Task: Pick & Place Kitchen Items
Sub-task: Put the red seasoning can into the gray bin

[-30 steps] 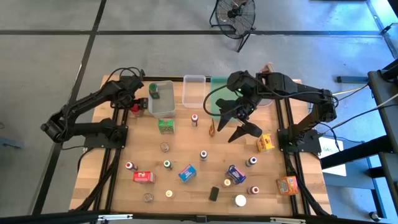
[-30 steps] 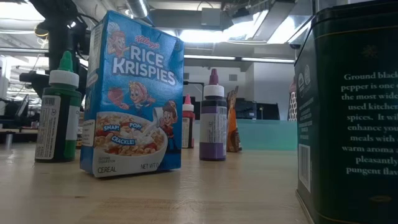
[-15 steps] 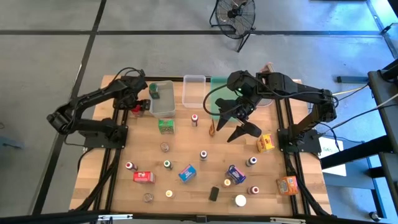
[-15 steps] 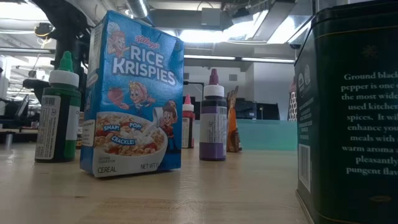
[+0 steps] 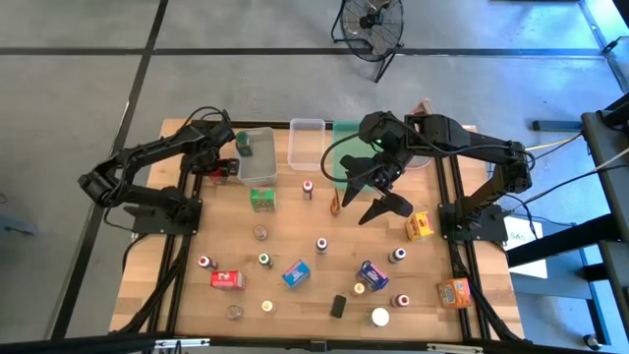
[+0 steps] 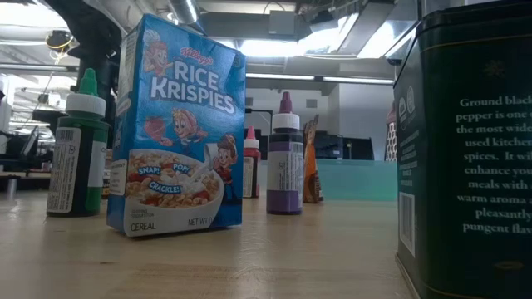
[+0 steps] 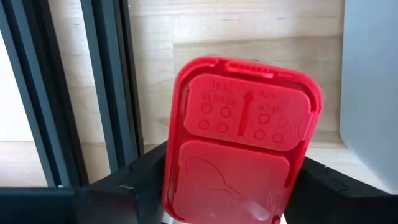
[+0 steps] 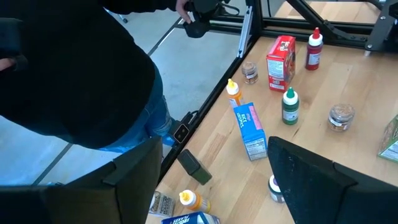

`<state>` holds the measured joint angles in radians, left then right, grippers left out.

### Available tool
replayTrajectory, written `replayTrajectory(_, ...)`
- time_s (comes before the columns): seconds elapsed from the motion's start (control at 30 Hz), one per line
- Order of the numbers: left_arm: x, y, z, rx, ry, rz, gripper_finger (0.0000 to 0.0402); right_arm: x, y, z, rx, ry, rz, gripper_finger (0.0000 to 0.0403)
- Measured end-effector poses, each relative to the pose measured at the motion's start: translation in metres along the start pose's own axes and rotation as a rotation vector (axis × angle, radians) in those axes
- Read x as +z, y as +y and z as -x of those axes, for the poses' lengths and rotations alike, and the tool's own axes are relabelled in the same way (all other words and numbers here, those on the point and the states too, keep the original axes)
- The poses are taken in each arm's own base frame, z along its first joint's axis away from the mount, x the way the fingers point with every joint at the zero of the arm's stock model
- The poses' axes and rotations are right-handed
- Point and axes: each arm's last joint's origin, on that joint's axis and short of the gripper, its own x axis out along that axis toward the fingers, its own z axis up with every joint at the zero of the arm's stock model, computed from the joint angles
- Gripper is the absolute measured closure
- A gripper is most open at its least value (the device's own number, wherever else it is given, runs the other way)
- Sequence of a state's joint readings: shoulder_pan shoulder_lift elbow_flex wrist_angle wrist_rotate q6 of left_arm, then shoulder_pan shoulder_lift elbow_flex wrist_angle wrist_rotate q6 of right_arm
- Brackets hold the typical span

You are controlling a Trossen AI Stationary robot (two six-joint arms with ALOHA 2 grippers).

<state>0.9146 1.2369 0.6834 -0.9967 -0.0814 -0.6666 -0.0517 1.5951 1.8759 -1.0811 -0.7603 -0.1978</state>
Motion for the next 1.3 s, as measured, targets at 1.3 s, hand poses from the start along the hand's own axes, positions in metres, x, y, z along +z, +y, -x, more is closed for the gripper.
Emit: replayTrajectory(1.3, -0.014, 0.007, 0.142, -0.255, -0.246, 0.044, 0.0192, 0.006, 0.009, -0.008, 0.026, -0.027, 0.020, 0.0109)
